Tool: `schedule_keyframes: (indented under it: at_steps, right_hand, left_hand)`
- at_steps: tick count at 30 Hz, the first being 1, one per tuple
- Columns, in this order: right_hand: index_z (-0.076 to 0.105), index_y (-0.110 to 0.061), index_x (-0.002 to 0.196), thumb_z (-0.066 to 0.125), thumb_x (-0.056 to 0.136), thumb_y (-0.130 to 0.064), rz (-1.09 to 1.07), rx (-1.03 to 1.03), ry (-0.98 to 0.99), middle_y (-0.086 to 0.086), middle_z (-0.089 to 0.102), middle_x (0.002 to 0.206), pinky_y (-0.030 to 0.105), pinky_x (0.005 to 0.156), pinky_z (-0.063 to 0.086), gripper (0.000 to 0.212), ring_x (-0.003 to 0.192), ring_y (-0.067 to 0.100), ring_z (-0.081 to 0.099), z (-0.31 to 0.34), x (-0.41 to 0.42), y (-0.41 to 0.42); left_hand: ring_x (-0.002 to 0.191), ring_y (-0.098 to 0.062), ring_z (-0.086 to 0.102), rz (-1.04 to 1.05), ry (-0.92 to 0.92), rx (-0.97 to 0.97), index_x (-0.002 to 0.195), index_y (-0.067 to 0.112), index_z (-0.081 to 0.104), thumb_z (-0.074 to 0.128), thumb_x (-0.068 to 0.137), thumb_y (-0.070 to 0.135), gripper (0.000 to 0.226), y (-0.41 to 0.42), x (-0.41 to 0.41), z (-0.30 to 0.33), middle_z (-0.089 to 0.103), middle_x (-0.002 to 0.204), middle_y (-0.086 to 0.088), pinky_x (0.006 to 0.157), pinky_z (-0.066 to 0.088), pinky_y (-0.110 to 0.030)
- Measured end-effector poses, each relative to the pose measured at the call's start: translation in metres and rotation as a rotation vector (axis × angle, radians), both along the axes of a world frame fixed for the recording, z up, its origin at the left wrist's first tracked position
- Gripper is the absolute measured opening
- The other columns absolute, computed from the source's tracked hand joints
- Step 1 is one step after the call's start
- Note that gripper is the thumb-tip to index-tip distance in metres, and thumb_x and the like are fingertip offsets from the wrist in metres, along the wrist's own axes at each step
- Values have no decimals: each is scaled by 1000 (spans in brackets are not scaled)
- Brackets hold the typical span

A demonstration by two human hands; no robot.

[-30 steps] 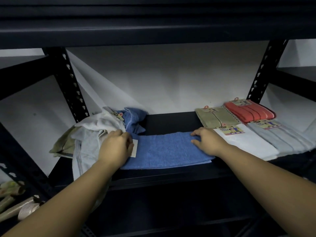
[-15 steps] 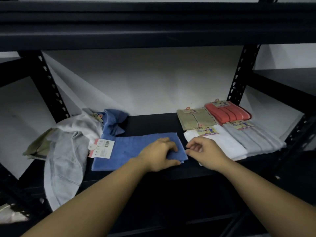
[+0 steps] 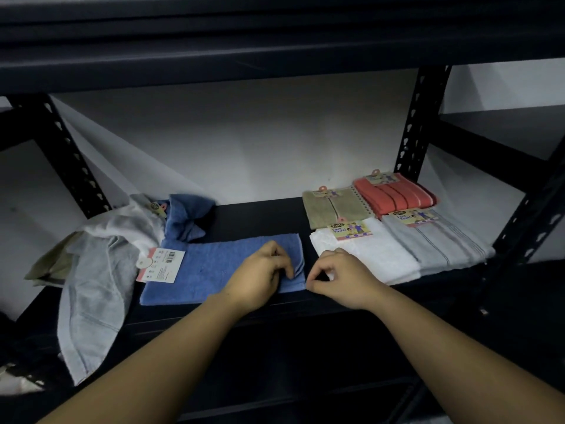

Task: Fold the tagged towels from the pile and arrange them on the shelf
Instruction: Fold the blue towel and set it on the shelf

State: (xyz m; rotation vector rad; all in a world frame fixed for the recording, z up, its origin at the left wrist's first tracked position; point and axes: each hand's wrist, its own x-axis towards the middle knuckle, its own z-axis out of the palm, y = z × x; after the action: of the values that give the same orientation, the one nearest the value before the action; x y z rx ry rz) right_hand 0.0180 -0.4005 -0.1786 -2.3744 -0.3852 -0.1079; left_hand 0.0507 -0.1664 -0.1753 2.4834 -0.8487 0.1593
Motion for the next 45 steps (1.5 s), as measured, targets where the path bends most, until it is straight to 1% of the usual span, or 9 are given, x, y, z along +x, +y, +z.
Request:
schedule_keyframes:
  at_steps: [3, 8, 11, 16, 24, 31, 38, 40, 45]
  right_hand:
    - [77, -32, 80, 81, 80, -50, -20, -22, -21, -12, 63, 84, 27, 83, 45, 19, 94, 4, 50, -2, 1, 3]
    - [74, -30, 76, 80, 81, -52, -85, -84, -54, -15, 58, 79, 27, 80, 43, 23, 92, 4, 48, -4, 3, 10]
    - [72, -30, 75, 81, 79, -53, -86, -90, -45, -16, 58, 79, 26, 79, 42, 25, 92, 3, 48, -3, 3, 10]
    - [72, -33, 80, 81, 80, -48, -65, -70, -7, -15, 61, 83, 24, 79, 39, 17, 94, 1, 47, -2, 4, 8]
    - [74, -35, 85, 83, 79, -43, -92, -59, 6, -16, 66, 87, 18, 81, 40, 13, 98, -3, 47, -3, 4, 9]
    - [75, -34, 85, 83, 80, -35, -89, -62, 11, -15, 70, 89, 28, 87, 47, 10, 99, -2, 49, -3, 5, 8]
    - [77, -39, 85, 81, 80, -29, -60, -19, 91, -16, 72, 93, 31, 92, 51, 12, 100, 6, 61, 5, 7, 7]
    - [78, -35, 84, 81, 80, -34, -76, 3, 110, -15, 72, 92, 31, 90, 51, 5, 97, 5, 62, 6, 7, 9]
    - [75, -38, 84, 76, 71, -59, -90, 6, 83, -18, 72, 89, 35, 89, 52, 25, 100, 8, 60, 1, 5, 10]
  left_hand:
    - [95, -18, 61, 26, -21, -11, 83, 21, 75, 56, 88, -1, 29, -2, -3, -1, 55, 112, 9, 77, 48, -30]
    - [90, -11, 58, -2, 15, 67, 108, 24, 77, 62, 96, 28, 21, -6, -4, 8, 51, 111, 11, 77, 49, -28]
    - [85, -11, 56, -69, -23, 151, 101, 23, 76, 69, 92, 42, 22, -6, -2, 11, 51, 108, 10, 73, 51, -32]
    - [85, -16, 59, -135, -124, 195, 98, 18, 76, 64, 97, 34, 19, -3, 3, 8, 56, 104, 4, 73, 54, -38]
    - [80, -7, 50, -138, -127, 71, 99, 18, 74, 63, 99, 32, 18, 3, -2, 6, 55, 103, 6, 69, 41, -24]
    - [82, -5, 48, -149, -134, 76, 93, 20, 73, 62, 97, 37, 21, 1, -5, 2, 52, 102, 10, 70, 51, -34]
    - [86, -2, 50, -135, -60, 43, 94, 25, 77, 71, 93, 37, 13, 2, -3, 0, 57, 101, 12, 76, 50, -30]
    - [86, -2, 52, -140, -34, 34, 93, 27, 76, 74, 92, 37, 10, 2, -3, 1, 58, 101, 13, 76, 50, -28]
    - [74, -8, 53, -98, -27, -4, 92, 23, 56, 75, 89, 38, 25, 3, -3, 6, 58, 85, 10, 63, 41, -27]
